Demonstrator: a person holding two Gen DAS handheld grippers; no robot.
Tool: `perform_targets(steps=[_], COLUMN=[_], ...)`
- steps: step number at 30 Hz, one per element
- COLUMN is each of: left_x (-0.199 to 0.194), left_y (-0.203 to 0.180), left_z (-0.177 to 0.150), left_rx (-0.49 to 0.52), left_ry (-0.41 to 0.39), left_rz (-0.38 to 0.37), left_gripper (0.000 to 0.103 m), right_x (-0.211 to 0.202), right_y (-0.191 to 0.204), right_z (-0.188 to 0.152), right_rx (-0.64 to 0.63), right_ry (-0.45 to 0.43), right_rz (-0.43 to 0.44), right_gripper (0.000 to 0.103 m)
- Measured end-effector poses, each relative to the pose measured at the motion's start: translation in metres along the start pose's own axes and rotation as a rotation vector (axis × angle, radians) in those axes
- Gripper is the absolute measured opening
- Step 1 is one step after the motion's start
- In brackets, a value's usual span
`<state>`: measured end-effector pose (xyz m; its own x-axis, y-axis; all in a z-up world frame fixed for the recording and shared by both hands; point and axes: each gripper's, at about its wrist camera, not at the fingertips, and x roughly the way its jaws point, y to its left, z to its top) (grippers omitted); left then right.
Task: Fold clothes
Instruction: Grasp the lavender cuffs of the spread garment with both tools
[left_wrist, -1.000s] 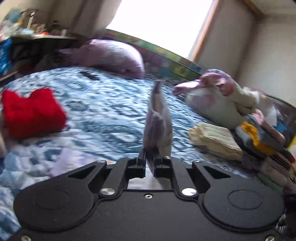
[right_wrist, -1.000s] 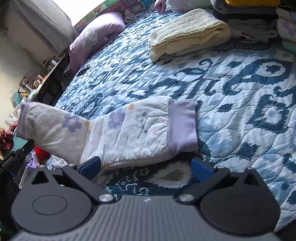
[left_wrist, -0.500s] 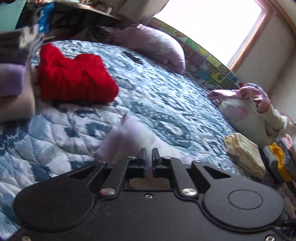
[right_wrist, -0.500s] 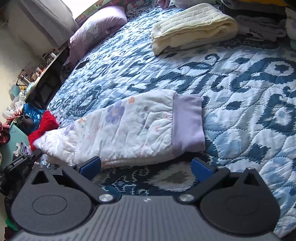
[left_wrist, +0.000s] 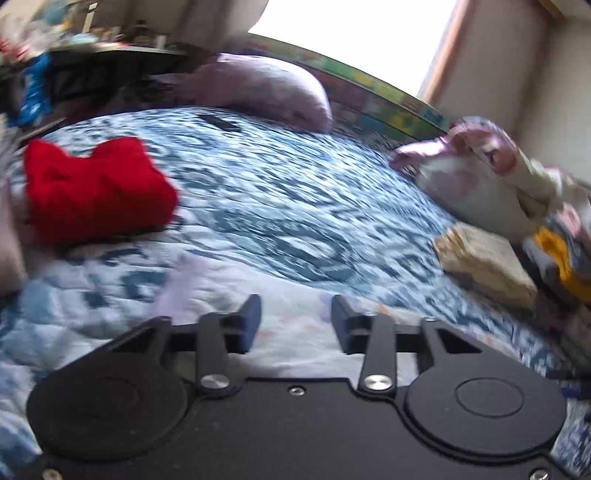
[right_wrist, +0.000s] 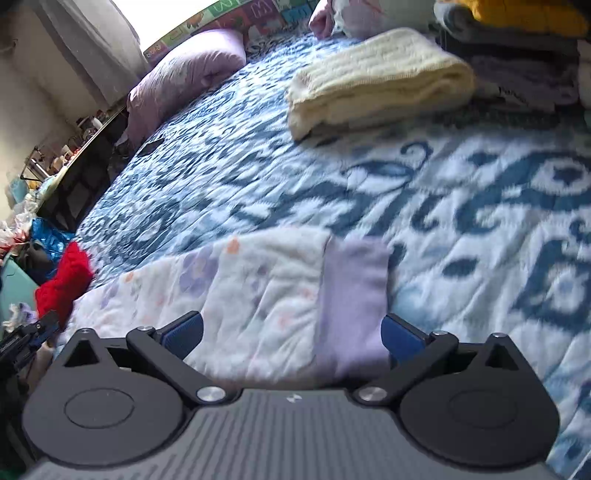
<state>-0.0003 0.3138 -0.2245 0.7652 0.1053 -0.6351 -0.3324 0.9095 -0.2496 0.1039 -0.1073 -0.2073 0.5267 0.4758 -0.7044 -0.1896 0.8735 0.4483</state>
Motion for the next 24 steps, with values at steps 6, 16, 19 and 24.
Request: perform_targets(steps=[6, 16, 19, 24], left_x=[0.021, 0.006, 0.017, 0.036], left_y=[-0.003, 0.036, 0.056, 0.089], left_z=[-0.010, 0.026, 0.035, 0.048], left_rx=[0.065, -0.008, -0.032, -0.081], left_ry=[0.064, 0.060, 0.101, 0.170], left_rz=[0.004, 0.001, -0.012, -0.041], left_gripper=[0.052, 0.070, 0.070, 0.070], right_x=[0.018, 0.044, 0.049, 0.058], right_y=[-0.020, -0.039, -0.039, -0.038], right_z=[0.017, 0.022, 0.022, 0.021], right_rx=[-0.017, -0.024, -0.032, -0.045], right_ry=[-0.011, 0.008, 0.014, 0.023], right_rz=[-0.023, 0.013, 0.039, 0.083], right_gripper=[0.097, 0.097, 0.097, 0.098])
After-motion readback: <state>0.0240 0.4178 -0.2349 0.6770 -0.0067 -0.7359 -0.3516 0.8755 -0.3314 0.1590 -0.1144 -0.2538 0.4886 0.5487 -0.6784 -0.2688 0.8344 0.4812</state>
